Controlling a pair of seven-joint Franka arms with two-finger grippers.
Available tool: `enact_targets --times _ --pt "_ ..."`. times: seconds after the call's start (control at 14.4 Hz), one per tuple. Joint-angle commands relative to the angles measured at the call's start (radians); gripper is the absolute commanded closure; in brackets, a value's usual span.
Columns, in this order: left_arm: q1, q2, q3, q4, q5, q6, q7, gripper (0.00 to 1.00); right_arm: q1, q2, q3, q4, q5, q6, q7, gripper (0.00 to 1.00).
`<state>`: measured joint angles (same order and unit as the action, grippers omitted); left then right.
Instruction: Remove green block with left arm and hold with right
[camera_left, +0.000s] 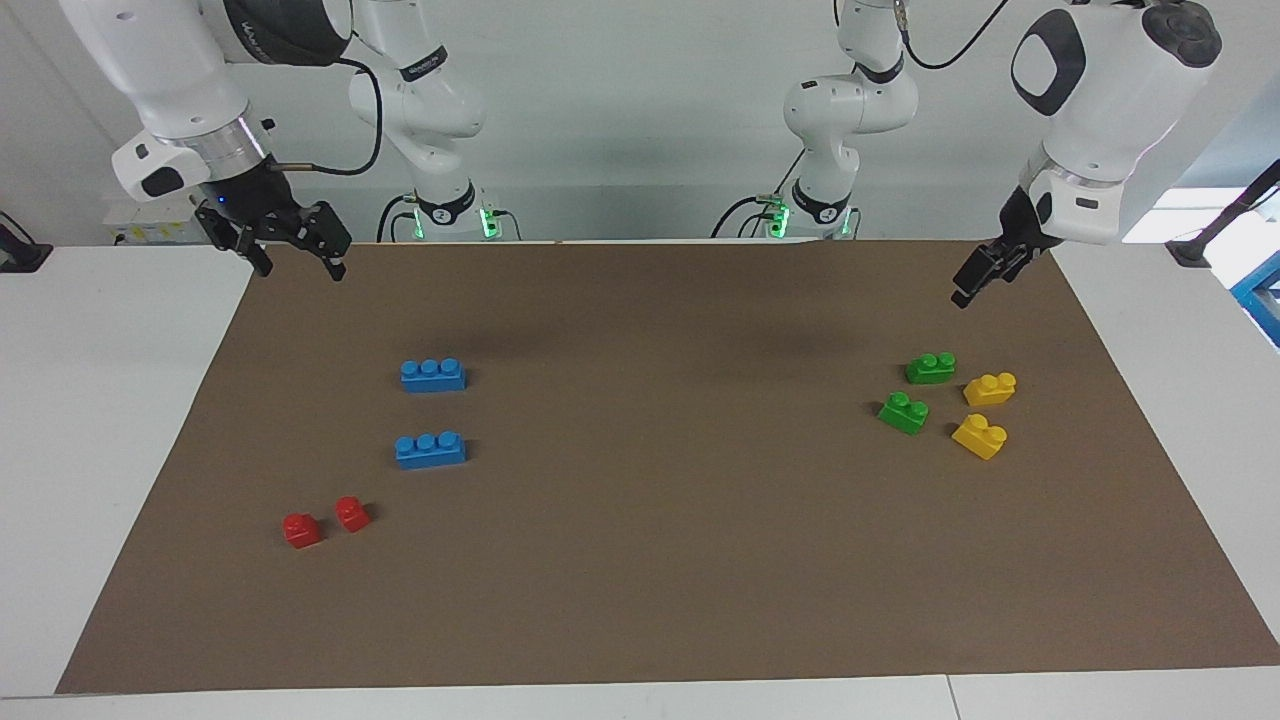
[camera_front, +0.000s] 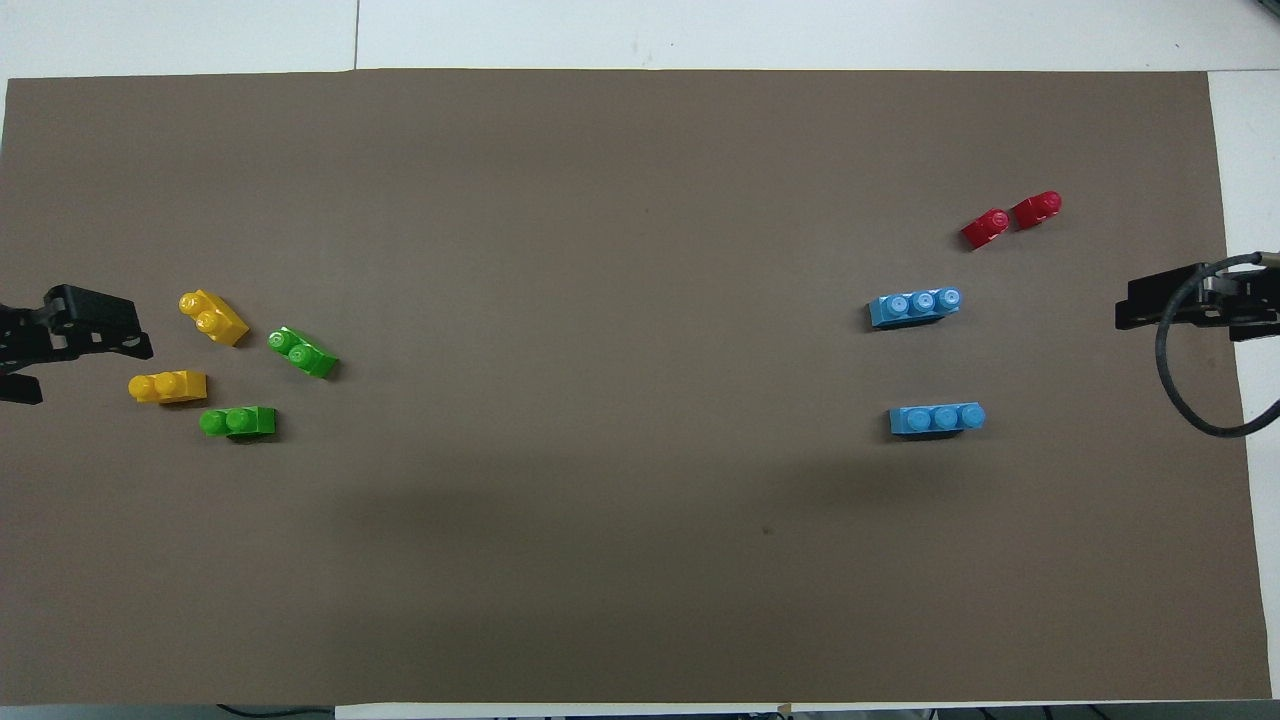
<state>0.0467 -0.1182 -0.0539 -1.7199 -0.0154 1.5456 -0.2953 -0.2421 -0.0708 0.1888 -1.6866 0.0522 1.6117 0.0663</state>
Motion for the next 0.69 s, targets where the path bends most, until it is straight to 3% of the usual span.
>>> enact_targets --times 0.0,0.14,0.62 --pt "0.01 0.06 -0.006 0.161 0.034 -0.155 0.073 0.0 0.016 0.035 0.008 0.048 -0.026 -0.027 -0.016 0.0" --pt "0.012 0.113 0.003 0.223 0.032 -0.217 0.111 0.0 0.023 0.035 0.008 0.05 -0.025 -0.022 -0.014 0.0" --pt "-0.004 0.16 0.022 0.218 0.017 -0.128 0.116 0.0 0.118 0.022 0.02 0.056 -0.011 -0.056 -0.094 0.0"
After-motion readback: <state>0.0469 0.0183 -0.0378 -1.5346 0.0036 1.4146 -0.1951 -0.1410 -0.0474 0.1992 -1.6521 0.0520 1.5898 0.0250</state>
